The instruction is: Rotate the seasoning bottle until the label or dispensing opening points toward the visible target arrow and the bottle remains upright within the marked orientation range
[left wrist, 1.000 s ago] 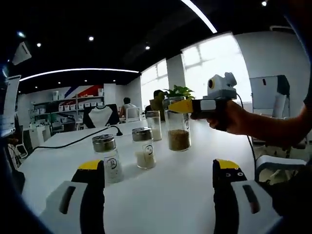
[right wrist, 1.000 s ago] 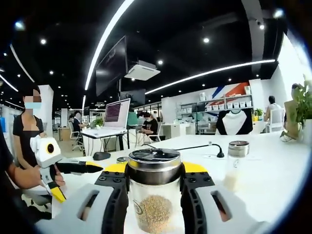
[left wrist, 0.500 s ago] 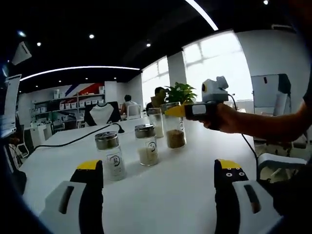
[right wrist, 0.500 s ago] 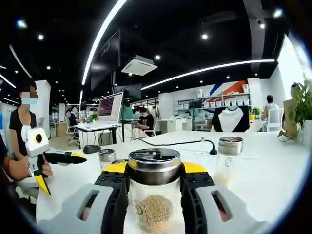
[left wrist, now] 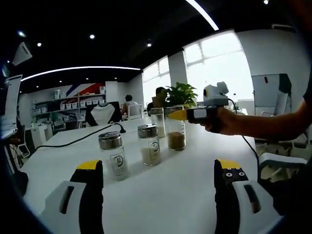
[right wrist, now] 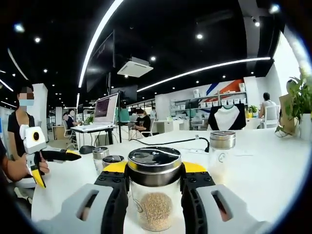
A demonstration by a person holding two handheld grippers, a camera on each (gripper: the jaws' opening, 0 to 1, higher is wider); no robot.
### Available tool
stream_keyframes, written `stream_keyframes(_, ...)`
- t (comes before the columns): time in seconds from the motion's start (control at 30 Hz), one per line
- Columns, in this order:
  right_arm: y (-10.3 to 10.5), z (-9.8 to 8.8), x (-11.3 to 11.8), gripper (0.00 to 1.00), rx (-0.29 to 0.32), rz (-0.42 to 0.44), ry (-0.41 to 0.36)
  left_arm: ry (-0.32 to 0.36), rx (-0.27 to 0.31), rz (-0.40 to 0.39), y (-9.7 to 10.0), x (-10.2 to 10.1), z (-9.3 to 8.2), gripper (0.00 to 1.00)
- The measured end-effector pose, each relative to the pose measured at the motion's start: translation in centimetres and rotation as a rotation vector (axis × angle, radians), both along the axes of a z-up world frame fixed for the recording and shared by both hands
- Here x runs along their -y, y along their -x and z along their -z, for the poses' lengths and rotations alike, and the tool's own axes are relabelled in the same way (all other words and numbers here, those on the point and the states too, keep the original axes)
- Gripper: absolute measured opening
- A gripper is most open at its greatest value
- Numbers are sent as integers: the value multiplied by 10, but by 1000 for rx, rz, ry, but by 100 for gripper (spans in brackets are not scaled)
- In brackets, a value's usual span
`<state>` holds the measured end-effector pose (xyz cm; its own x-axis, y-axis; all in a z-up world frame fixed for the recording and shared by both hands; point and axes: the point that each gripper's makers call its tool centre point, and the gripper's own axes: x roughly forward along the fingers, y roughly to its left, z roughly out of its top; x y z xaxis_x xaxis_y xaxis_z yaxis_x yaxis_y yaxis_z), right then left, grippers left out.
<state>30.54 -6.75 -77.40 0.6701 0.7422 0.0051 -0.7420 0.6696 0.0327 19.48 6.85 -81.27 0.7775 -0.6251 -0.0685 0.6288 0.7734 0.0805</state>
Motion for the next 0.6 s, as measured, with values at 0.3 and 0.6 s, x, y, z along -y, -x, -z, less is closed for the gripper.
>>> stream_keyframes(0.3,2,0,-1,39,27,-10,13,-12,12,2,0,1,-1,99)
stream_keyframes(0.6,5,0,-10,39,27,-78,17,-8,0,13,0,2,1,99)
